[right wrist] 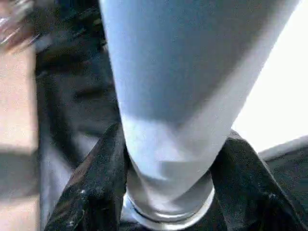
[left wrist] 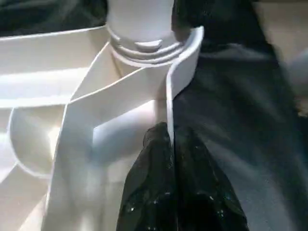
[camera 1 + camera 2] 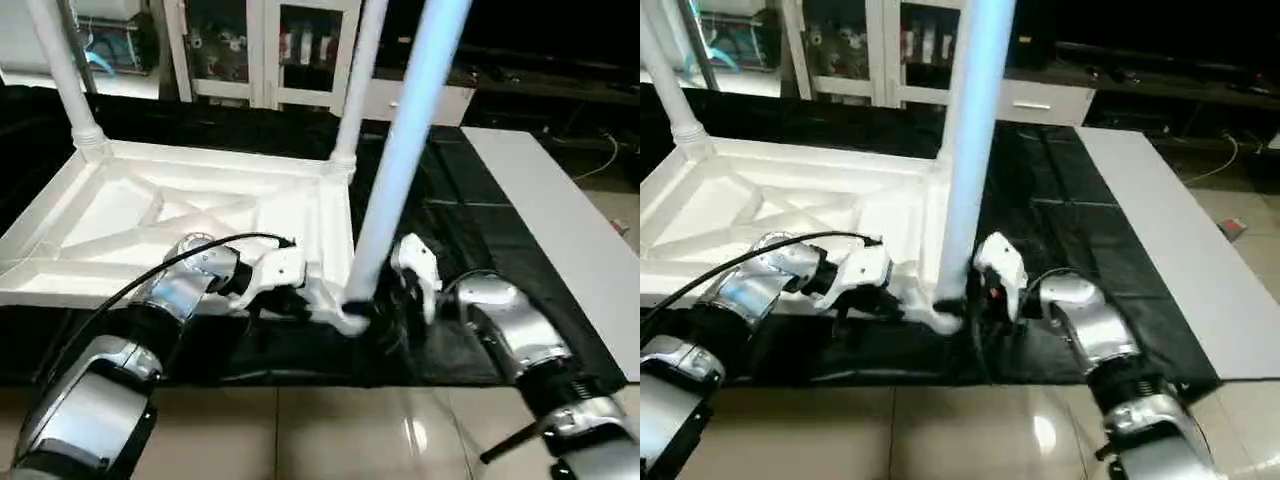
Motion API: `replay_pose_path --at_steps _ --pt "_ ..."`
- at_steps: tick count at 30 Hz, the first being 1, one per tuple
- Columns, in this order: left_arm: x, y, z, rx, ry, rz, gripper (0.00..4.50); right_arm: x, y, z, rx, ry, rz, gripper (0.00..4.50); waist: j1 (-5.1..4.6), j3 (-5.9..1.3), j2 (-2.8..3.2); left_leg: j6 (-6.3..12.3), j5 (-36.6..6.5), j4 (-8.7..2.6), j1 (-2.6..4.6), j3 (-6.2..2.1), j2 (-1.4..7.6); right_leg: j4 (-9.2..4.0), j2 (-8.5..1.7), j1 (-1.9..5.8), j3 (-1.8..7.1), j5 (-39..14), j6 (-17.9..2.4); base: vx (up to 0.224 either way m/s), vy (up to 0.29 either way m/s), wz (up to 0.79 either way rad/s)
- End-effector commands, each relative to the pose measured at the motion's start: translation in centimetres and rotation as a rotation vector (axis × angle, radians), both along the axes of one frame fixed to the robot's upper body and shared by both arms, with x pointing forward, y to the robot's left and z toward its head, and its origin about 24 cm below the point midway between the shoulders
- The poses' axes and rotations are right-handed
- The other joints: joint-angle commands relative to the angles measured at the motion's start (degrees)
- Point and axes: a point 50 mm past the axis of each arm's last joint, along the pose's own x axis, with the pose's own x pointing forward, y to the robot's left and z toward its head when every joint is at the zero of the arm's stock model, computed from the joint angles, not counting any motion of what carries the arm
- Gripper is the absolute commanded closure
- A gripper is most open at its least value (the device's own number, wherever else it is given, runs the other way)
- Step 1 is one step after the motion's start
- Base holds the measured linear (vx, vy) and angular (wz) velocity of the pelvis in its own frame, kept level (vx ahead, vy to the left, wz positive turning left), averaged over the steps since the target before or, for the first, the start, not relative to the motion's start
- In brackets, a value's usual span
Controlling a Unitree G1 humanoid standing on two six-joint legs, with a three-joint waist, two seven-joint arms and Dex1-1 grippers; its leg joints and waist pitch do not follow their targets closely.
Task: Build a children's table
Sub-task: Rotate leg to tighten
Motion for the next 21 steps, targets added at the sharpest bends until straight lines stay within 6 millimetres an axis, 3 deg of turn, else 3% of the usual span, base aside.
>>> replay_pose_path --at_steps 1,2,3,4,5,7,8,9,10,11,12,13,14,15,16,17,18,19,20,21 --pt "-0.1 -1.8 -2.3 0.009 0.04 0.15 4.5 1.4 -0.8 -1.3 -0.042 0.053 -0.342 2.42 -0.54 -1.49 0.67 -0.19 -25.3 -3.86 0.37 -0.63 0.67 -6.12 -3.01 0.74 1.83 -37.4 -4.5 -0.051 0.008 -0.01" --pt "0.1 -1.9 -2.3 0.0 0.032 0.176 4.5 1.5 -0.7 -1.4 -0.041 0.055 -0.378 2.44 -0.76 -1.44 0.8 -0.56 -26.2 -3.82 0.46 -0.76 0.64 -6.24 -2.93 0.61 1.57 -38.3 -4.1 -0.066 0.017 -0.05" --pt "0.3 -2.2 -2.2 -0.011 0.022 0.21 4.5 1.7 -0.5 -1.5 -0.04 0.058 -0.424 2.44 -1.49 -1.13 0.78 -0.96 -28.5 -3.72 0.32 -1.15 0.42 -6.86 -2.78 0.59 0.68 -41.5 -2.5 -0.071 0.037 -0.15" --pt "1.0 -2.7 -2.2 -0.017 -0.006 0.315 4.5 2.2 0.2 -1.8 -0.064 0.034 -0.557 2.44 -2.27 -1.17 0.75 -1.11 -30.0 -3.66 0.04 -1.61 0.33 -7.44 -2.94 1.15 -0.38 -43.2 -0.7 -0.071 0.037 -0.15" --pt "1.3 -2.8 -2.2 -0.013 -0.022 0.352 4.5 2.4 0.3 -1.8 -0.081 0.016 -0.609 2.45 -2.5 -1.16 1.2 -1.22 -30.8 -3.81 0.18 -1.88 0.48 -7.77 -3.05 1.32 -0.83 -43.2 -0.5 -0.061 0.059 -0.22" --pt "1.6 -2.9 -2.2 -0.003 -0.048 0.407 4.5 2.6 0.9 -1.8 -0.08 0.004 -0.66 2.46 -4.08 -1.05 2.49 -0.98 -36.6 -5.3 -0.39 -3.28 1.57 -7.54 -2.98 3.39 -2.61 -35.3 -1.5 -0.055 0.075 -0.21" --pt "2.0 -2.9 -2.2 0.005 -0.079 0.46 4.5 2.8 1.2 -1.8 -0.085 -0.01 -0.741 2.46 -4.07 -0.82 3.03 -0.54 -40.0 -6.35 -0.8 -3.62 2.43 -6.01 -2.8 4.34 -2.21 -28.9 -2.8 -0.057 0.063 -0.12" --pt "2.4 -3.2 -2.0 0.002 -0.119 0.512 4.5 2.9 1.9 -1.9 -0.077 -0.01 -0.813 2.46 -4.11 -0.42 2.94 -0.58 -43.1 -6.96 -0.23 -3.25 2.56 -5.69 -2.66 3.66 -1.79 -27.1 -4.0 0.0 0.0 0.0" --pt "2.7 -3.6 -1.7 -0.005 -0.155 0.563 4.5 3.0 2.8 -1.9 -0.071 -0.011 -0.879 2.48 -4.34 -0.23 2.69 -0.64 -43.4 -6.53 0.55 -2.76 2.09 -6.41 -2.82 2.64 -1.63 -28.7 -4.6 0.0 0.0 0.0" --pt "2.8 -3.7 -1.6 -0.013 -0.168 0.583 4.5 3.1 3.2 -1.8 -0.066 -0.018 -0.897 2.48 -5.14 0.43 2.04 -0.38 -43.3 -4.75 2.85 -2.35 0.72 -9.79 -2.66 0.61 -4.18 -37.4 -2.6 0.0 0.0 0.0" --pt "3.0 -4.0 -1.5 -0.02 -0.181 0.598 4.5 3.2 4.1 -1.3 -0.025 -0.029 -0.912 2.48 -5.45 0.56 2.34 -0.04 -43.2 -4.26 3.33 -2.24 0.53 -11.05 -2.1 0.83 -6.05 -40.1 -0.6 0.0 0.0 0.0" --pt "3.1 -4.2 -1.4 -0.022 -0.196 0.612 4.5 3.5 5.4 -0.6 0.042 -0.044 -0.893 2.49 -3.85 0.18 3.68 0.83 -43.9 -7.58 -1.24 -2.5 3.0 -2.91 -2.42 6.34 -3.99 -32.1 -0.3 0.0 0.0 0.0" --pt "3.1 -4.2 -1.4 -0.02 -0.202 0.61 4.5 3.5 5.9 -0.4 0.065 -0.049 -0.862 2.49 -2.35 0.54 2.96 0.72 -47.1 -10.79 -5.05 -2.55 4.97 5.31 -2.11 8.89 -1.41 -21.0 -1.8 -0.06 -0.058 0.12" --pt "3.1 -4.2 -1.3 -0.019 -0.207 0.609 4.5 3.5 6.2 -0.3 0.076 -0.052 -0.837 2.49 -0.01 0.54 2.73 2.34 -46.5 -11.54 -1.77 0.34 4.28 5.4 -1.01 4.48 1.43 -12.8 -1.8 0.044 -0.149 0.19" --pt "3.1 -4.2 -1.3 -0.019 -0.207 0.609 4.5 3.5 6.2 -0.3 0.076 -0.052 -0.837 2.49 -0.59 0.16 -1.07 1.31 -32.3 -2.07 3.9 -0.16 -0.46 -5.62 -5.18 -2.44 3.23 -43.5 -0.3 0.044 -0.149 0.19" --pt "3.2 -4.0 -1.2 -0.012 -0.214 0.592 4.5 3.7 6.6 0.5 0.143 -0.067 -0.784 2.49 0.17 -0.54 -2.21 3.29 -14.6 1.27 0.22 0.03 -1.4 -7.26 -7.43 0.15 5.81 -57.4 3.4 0.114 -0.144 -0.13" --pt "3.2 -3.8 -1.2 -0.009 -0.214 0.581 4.5 3.8 6.6 1.0 0.19 -0.073 -0.754 2.49 1.57 -1.33 -1.26 3.01 -4.4 -2.02 -3.56 -1.12 -0.46 -4.34 -6.25 3.64 5.54 -43.7 2.1 0.087 -0.062 -0.28" --pt "3.2 -3.7 -1.2 -0.003 -0.215 0.574 4.5 3.8 6.4 1.3 0.2 -0.085 -0.738 2.49 1.75 -2.17 -0.53 2.31 -0.9 -2.84 -2.92 -1.14 0.13 -3.04 -4.79 3.22 4.61 -32.5 0.8 0.087 -0.062 -0.28" --pt "3.1 -3.5 -1.3 0.008 -0.218 0.556 4.5 3.9 6.1 1.7 0.209 -0.114 -0.713 1.94 1.22 -2.5 -0.29 2.26 2.6 -2.77 -2.73 -1.26 0.3 -1.48 -3.56 2.97 4.14 -20.1 -1.1 0.058 -0.027 -0.11" --pt "3.1 -3.4 -1.4 0.013 -0.217 0.543 4.5 4.0 5.6 2.1 0.212 -0.142 -0.711 1.94 1.04 -2.03 0.57 2.89 3.0 -2.65 -1.92 -0.76 0.25 -0.85 -2.15 1.95 3.85 -4.8 -5.7 0.05 0.012 -0.03"
